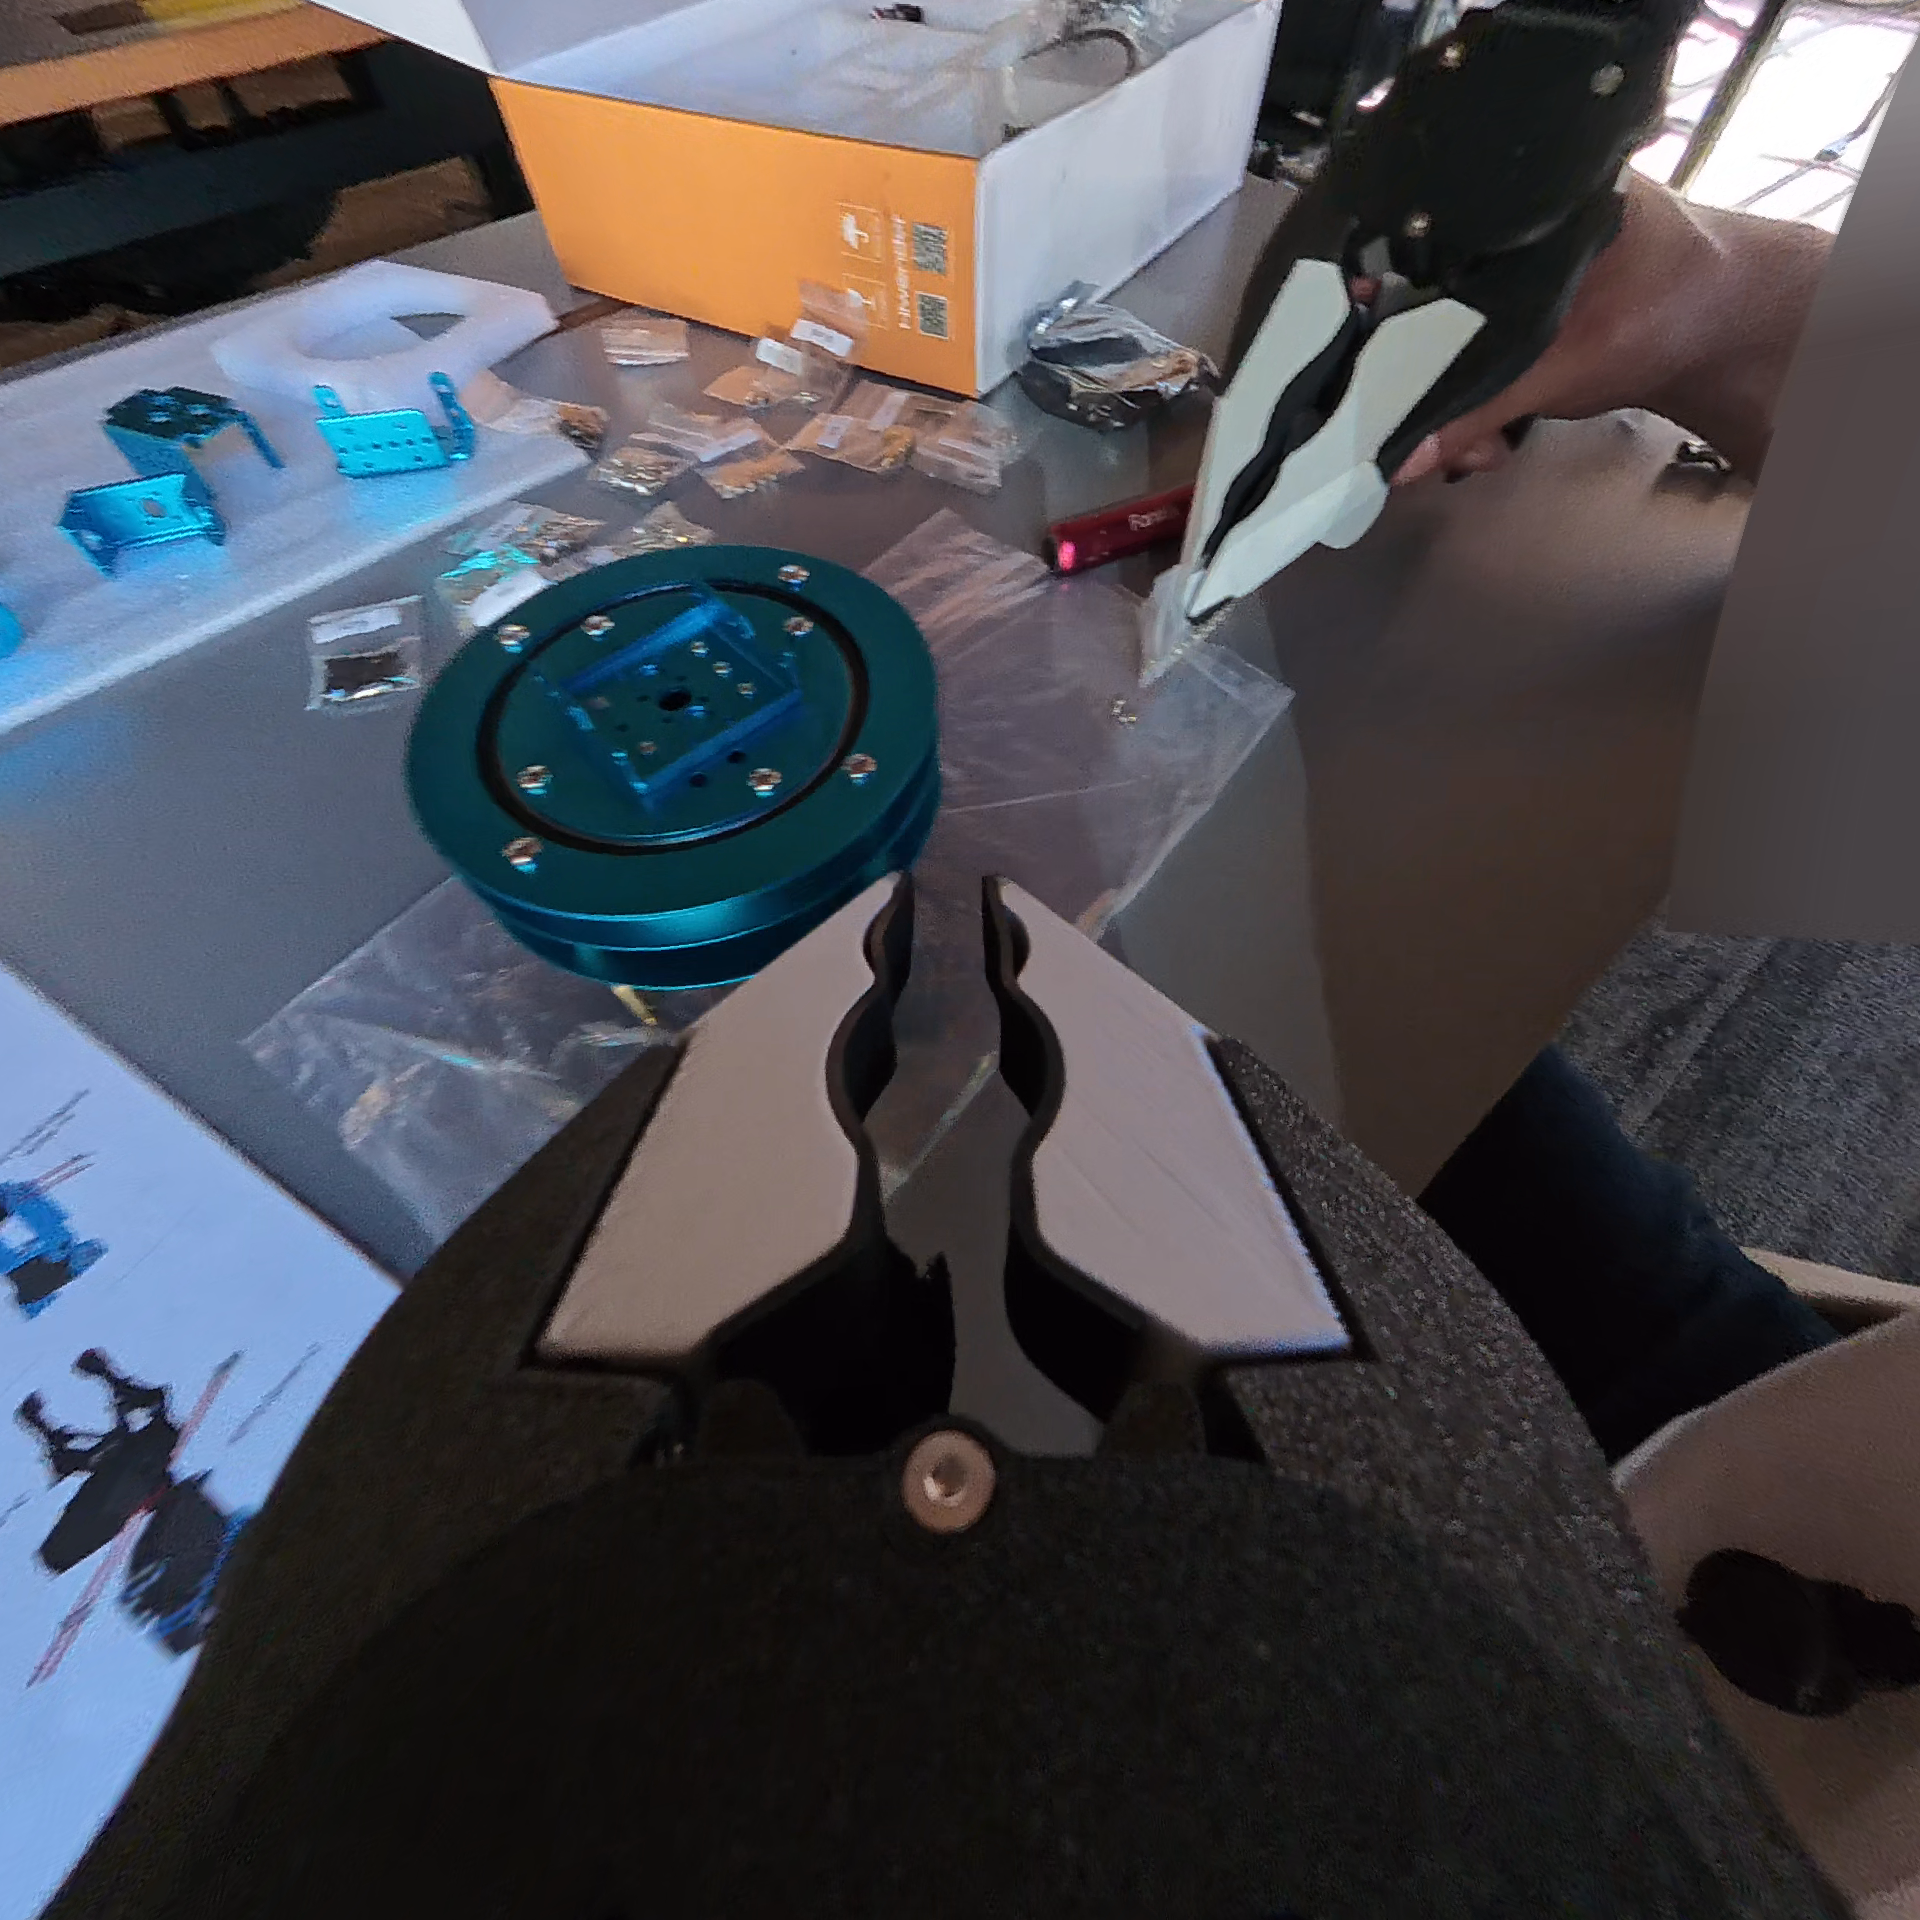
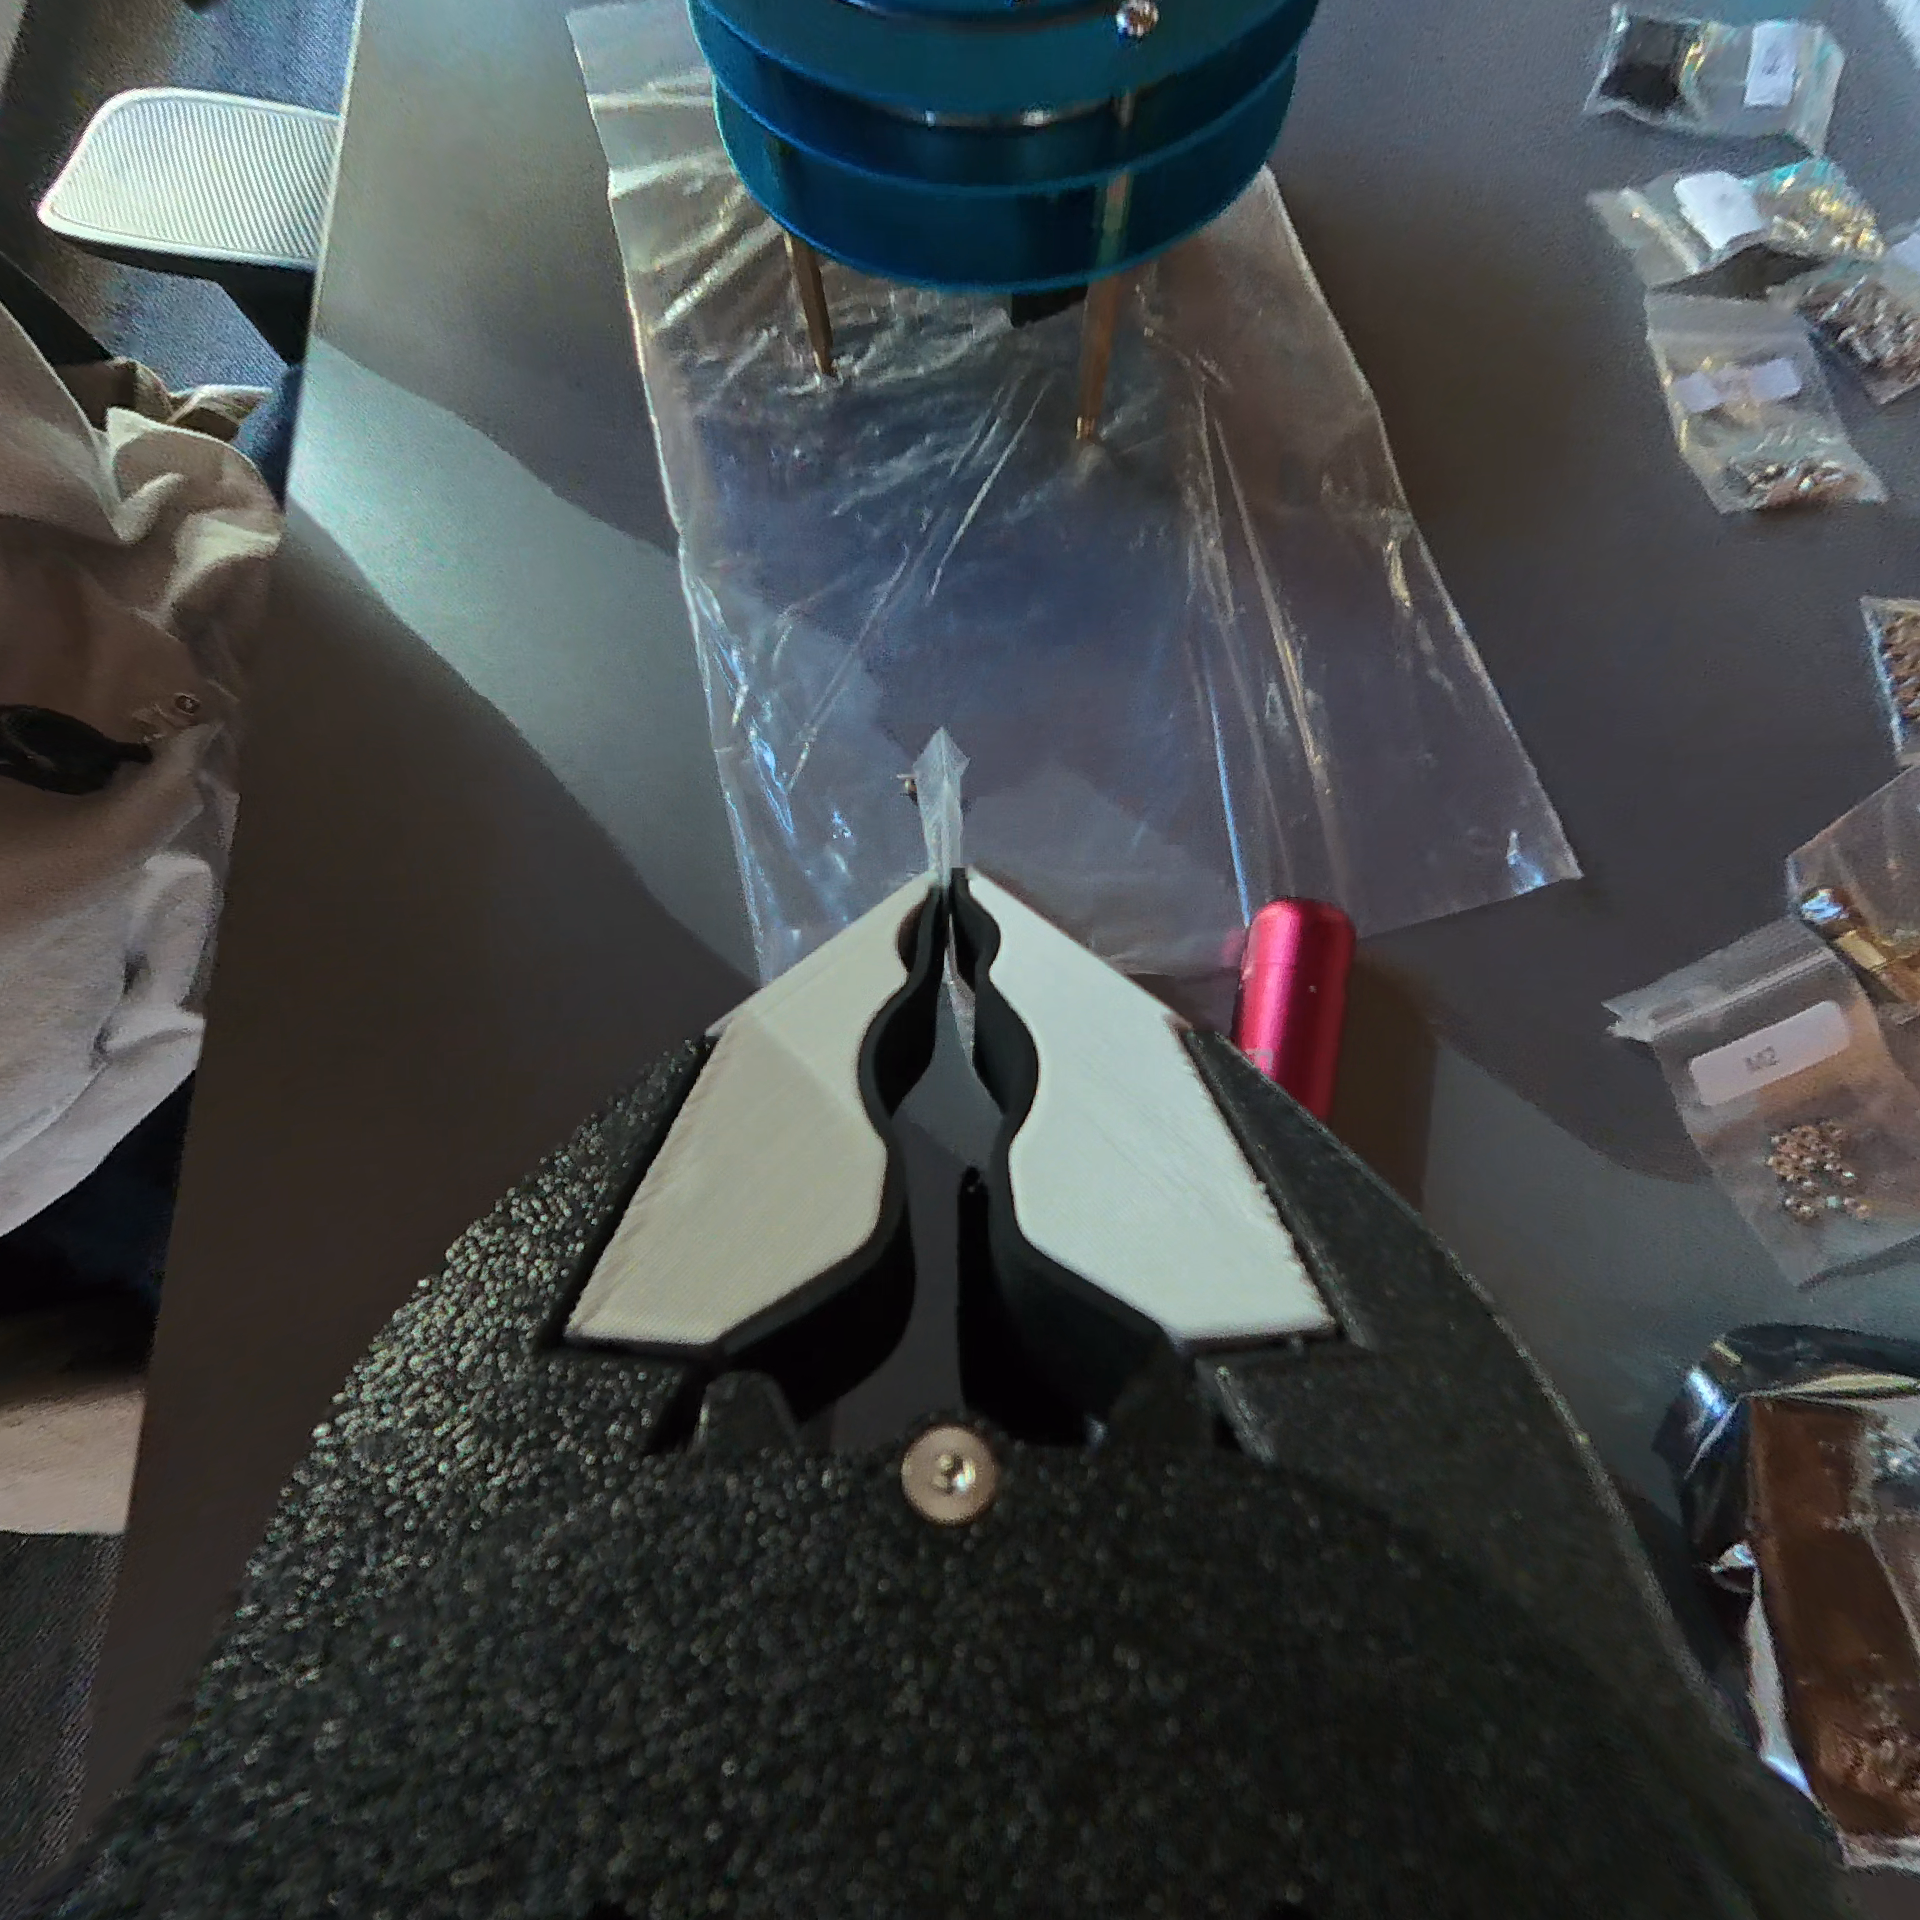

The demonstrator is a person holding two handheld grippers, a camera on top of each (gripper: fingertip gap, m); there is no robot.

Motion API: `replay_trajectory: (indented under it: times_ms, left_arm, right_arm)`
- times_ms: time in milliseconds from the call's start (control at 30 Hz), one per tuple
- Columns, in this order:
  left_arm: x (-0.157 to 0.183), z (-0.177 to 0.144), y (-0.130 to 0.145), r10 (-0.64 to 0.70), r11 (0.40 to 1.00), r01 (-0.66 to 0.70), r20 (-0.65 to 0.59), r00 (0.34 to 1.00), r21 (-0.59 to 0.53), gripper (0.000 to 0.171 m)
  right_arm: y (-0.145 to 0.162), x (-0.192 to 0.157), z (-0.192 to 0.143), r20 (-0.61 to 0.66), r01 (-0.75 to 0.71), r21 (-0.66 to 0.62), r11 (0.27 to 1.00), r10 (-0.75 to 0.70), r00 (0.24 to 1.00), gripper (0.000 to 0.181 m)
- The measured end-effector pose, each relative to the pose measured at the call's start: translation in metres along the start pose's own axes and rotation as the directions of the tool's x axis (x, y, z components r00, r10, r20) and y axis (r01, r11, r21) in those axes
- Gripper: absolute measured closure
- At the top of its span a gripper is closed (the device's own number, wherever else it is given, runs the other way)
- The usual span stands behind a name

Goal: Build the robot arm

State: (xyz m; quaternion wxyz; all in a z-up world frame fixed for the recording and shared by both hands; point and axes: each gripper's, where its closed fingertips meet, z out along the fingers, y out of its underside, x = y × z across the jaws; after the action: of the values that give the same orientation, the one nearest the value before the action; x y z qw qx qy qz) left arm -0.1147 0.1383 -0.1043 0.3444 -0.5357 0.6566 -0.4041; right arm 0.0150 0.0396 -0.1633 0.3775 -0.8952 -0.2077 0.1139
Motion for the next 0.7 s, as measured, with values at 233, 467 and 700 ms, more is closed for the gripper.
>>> replay_trajectory:
  times_ms: [233, 467, 700]
  left_arm:
    - [0.032, 0.03, 0.005, 0.057, 0.997, -0.06, -0.077, 0.995, -0.04, 0.158]
    - [0.052, 0.048, 0.0, 0.035, 0.998, -0.042, -0.156, 0.987, -0.038, 0.157]
    - [0.06, 0.084, 0.01, 0.005, 0.993, -0.026, -0.171, 0.985, -0.119, 0.157]
  right_arm:
    - [-0.005, -0.002, -0.002, -0.019, 0.035, 0.014, 0.999, -0.035, 0.999, 0.181]
    - [0.006, 0.0, 0.002, -0.03, 0.034, -0.052, 0.998, -0.036, 0.999, 0.181]
    - [0.005, -0.003, -0.004, -0.046, 0.116, -0.196, 0.974, -0.127, 0.991, 0.181]
